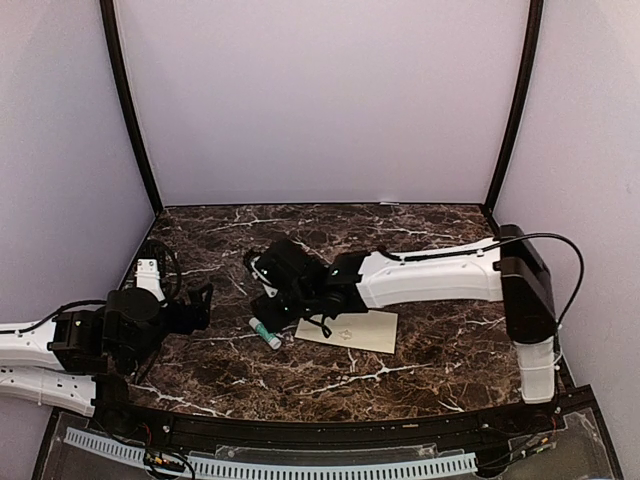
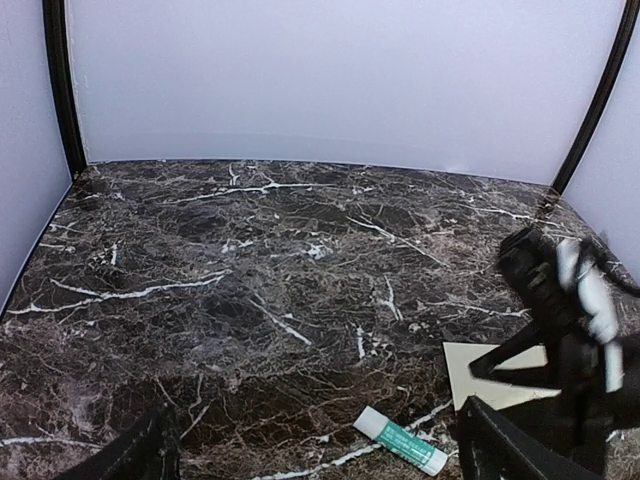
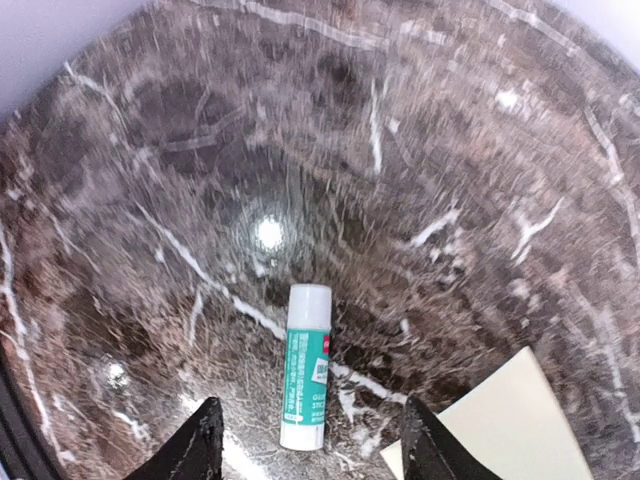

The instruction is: Place the letter into the envelope and seal it

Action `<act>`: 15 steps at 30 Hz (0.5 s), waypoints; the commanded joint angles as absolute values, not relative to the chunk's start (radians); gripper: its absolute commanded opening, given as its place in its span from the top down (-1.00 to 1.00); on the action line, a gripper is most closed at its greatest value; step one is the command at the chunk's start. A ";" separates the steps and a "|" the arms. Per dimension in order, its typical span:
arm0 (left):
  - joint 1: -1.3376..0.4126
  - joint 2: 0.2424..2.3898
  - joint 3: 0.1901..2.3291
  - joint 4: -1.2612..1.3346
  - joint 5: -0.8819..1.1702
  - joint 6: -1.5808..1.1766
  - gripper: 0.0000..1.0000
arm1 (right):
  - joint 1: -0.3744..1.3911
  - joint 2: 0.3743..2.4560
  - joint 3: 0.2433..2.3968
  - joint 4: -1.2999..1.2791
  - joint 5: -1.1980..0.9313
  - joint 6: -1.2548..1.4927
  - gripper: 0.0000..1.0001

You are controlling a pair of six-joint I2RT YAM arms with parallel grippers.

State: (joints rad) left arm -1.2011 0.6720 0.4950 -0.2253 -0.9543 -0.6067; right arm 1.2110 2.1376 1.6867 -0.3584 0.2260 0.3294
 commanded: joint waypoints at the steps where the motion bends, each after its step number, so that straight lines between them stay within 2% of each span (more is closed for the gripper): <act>1: -1.204 0.681 0.488 -0.203 -0.954 -0.588 -0.89 | 1.160 1.917 1.586 -0.248 0.293 0.269 -0.19; 12: -1.186 0.742 0.468 -0.047 -1.012 -0.452 -0.97 | 0.883 1.413 1.141 -0.103 0.295 0.179 -0.54; 15: -1.106 0.778 0.483 0.035 -0.984 -0.386 -0.98 | 0.779 1.307 1.033 -0.038 0.271 0.158 -0.68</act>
State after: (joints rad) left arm -1.1790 0.7452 0.4824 -0.0967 -0.9768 -0.4957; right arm 0.8722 1.4097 1.1378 -0.1505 0.2878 0.2035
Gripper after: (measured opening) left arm 0.987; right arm 0.804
